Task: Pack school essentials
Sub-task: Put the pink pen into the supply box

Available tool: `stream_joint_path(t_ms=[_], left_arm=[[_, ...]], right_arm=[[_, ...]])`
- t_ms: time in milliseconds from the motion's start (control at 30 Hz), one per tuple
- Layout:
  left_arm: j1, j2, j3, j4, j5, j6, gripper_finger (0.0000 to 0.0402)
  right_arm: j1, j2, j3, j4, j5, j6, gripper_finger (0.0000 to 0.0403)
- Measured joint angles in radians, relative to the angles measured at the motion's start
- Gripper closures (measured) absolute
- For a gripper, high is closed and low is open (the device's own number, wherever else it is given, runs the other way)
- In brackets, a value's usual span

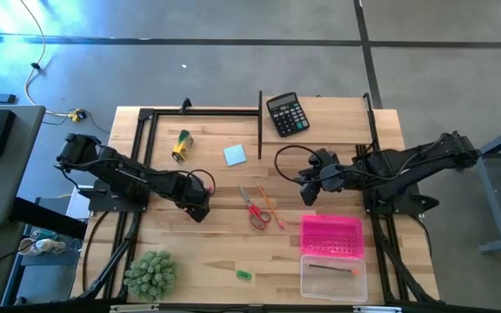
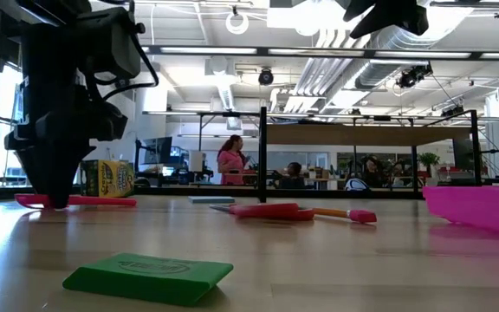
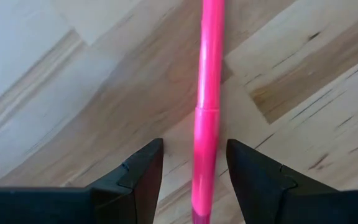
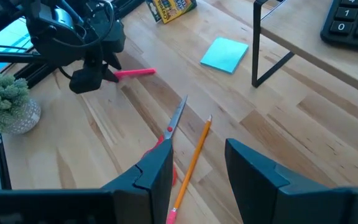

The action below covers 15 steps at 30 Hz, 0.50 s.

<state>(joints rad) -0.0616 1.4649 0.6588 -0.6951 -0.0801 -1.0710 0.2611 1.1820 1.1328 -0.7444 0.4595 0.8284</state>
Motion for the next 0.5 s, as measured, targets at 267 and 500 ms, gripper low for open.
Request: stream_joint_path(t_ms=[267,500], left_arm=[[0.0,0.028,0.004,-0.001,-0.002,0.013,0.0252],[0.0,0.023,0.002,0.014,0.014,0.059,0.0322]], right_arm=[[0.0,0.0,0.0,-0.003,0.0,0.002,0.0265],[0.0,0.0,0.0,-0.002,-0.001,0.005,0.0265]])
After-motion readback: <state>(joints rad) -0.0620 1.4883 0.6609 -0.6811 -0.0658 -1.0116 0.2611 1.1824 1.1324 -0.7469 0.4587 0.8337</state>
